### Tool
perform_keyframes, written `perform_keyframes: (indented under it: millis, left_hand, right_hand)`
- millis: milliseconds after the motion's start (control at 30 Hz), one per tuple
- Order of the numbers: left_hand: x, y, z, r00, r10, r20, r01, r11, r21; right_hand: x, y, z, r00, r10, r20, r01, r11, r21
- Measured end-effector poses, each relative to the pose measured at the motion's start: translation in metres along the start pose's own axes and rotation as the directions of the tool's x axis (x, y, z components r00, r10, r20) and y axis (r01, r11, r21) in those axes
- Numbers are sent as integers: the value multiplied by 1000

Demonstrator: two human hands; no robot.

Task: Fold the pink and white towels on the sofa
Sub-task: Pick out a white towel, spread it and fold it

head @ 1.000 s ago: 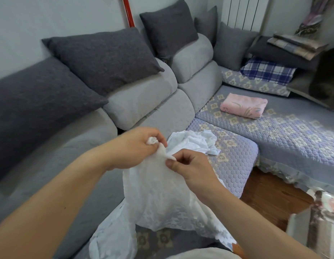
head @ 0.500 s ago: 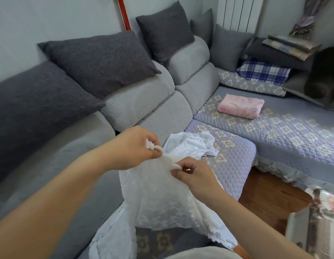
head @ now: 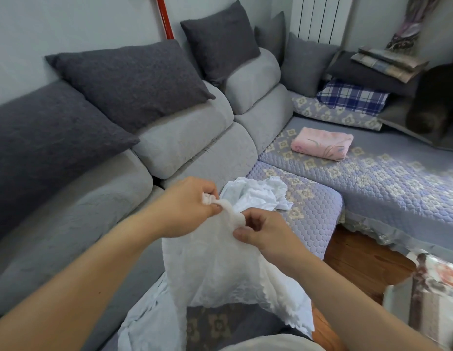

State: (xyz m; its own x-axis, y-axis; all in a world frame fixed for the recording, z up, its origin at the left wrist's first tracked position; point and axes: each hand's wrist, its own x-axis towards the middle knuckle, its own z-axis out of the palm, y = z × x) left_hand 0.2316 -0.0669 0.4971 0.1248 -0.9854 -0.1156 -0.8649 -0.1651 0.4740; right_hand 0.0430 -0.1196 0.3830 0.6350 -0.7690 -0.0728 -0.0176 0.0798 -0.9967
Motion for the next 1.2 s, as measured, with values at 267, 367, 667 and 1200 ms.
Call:
perform_keyframes:
  millis: [267,367,667,1200]
  left_hand:
    - [2,-2,4,988,-31,-150,-3,975,-221]
    - [5,-7,3,976,-44,-212,10,987,-161]
    - [13,-22,-12,959,-104,-265,43,973,-225]
    - [1,-32,-29,975,-82,-205,-4,921,-389]
  right_hand:
    - [-1,30,-11,989,-9,-149,-42,942,-333]
    - [0,33,-13,983,7,-186,-70,941,-332]
    - [-5,8,-15,995,56,-88,-56,998,0]
    - [-4,4,-11,985,105,-136,-80,980,180]
